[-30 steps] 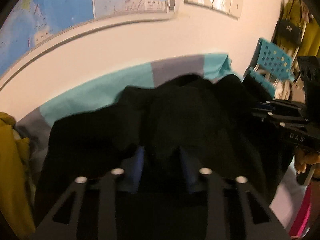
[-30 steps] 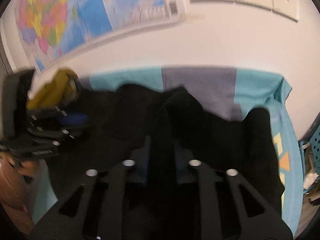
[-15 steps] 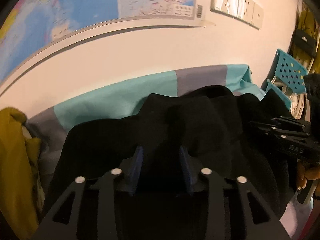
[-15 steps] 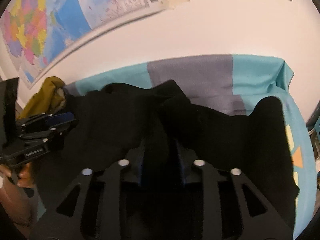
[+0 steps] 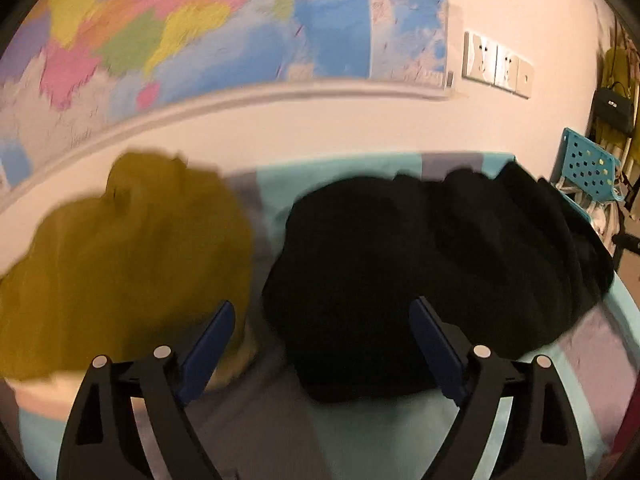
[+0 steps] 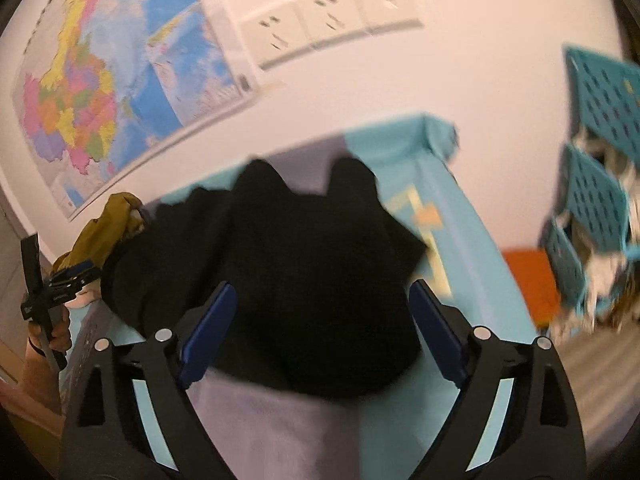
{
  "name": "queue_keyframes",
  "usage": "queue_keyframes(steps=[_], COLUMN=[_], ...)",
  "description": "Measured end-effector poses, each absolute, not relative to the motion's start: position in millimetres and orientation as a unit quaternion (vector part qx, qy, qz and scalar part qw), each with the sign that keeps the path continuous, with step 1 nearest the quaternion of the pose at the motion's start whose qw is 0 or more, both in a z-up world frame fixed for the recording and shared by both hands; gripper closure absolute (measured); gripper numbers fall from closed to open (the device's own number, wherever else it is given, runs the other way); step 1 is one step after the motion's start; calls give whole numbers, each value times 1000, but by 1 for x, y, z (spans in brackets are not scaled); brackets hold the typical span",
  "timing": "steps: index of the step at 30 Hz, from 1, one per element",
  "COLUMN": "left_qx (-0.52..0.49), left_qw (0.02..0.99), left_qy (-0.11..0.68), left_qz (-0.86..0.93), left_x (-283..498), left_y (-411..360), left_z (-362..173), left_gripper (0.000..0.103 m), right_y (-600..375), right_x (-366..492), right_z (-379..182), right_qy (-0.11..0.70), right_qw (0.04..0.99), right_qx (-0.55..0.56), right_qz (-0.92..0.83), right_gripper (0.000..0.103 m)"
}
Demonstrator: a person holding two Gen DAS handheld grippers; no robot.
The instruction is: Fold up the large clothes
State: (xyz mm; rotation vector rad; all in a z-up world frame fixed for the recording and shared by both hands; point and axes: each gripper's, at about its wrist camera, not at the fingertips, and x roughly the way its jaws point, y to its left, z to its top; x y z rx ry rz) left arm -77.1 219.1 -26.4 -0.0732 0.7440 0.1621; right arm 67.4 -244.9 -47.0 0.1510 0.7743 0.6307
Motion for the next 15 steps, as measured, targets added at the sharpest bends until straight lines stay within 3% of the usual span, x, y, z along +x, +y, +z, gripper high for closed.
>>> queue_keyframes(steps=[7, 9, 10, 11, 12, 13, 14, 15], left_qx=[-44, -37, -39, -46, -60, -70, -71, -76], left_qw=[911, 913, 915, 916, 913, 911, 910, 908], left_qy=[408, 405, 402, 399, 403, 406, 409, 411], left_qz=[36, 28, 24, 14, 2, -2, 1, -3], left_x=[-72, -60, -56, -52, -48, -46, -45, -47], left_y=[210, 202, 200, 199, 198, 197, 196, 197], left_z=[-62, -67, -68, -68, -69, -68, -64, -59], left_gripper=[7, 7, 9, 21, 43, 55, 72, 81], right_y=[-232, -228, -224, -221, -219, -220, -226, -232], right_x=[71, 77, 79, 80, 82, 82, 82, 81], right_z=[-88, -87, -85, -85, -84, -80, -73, -65], right_qy=[416, 415, 412, 411, 414, 412, 406, 397], right_qw=[856, 853, 848, 846, 843, 843, 841, 841], right_qx=[38, 53, 52, 49, 53, 56, 75, 93], right_qz=[303, 313, 331, 336, 340, 341, 349, 357], right_gripper=[13, 24, 42, 60, 69, 84, 86, 86])
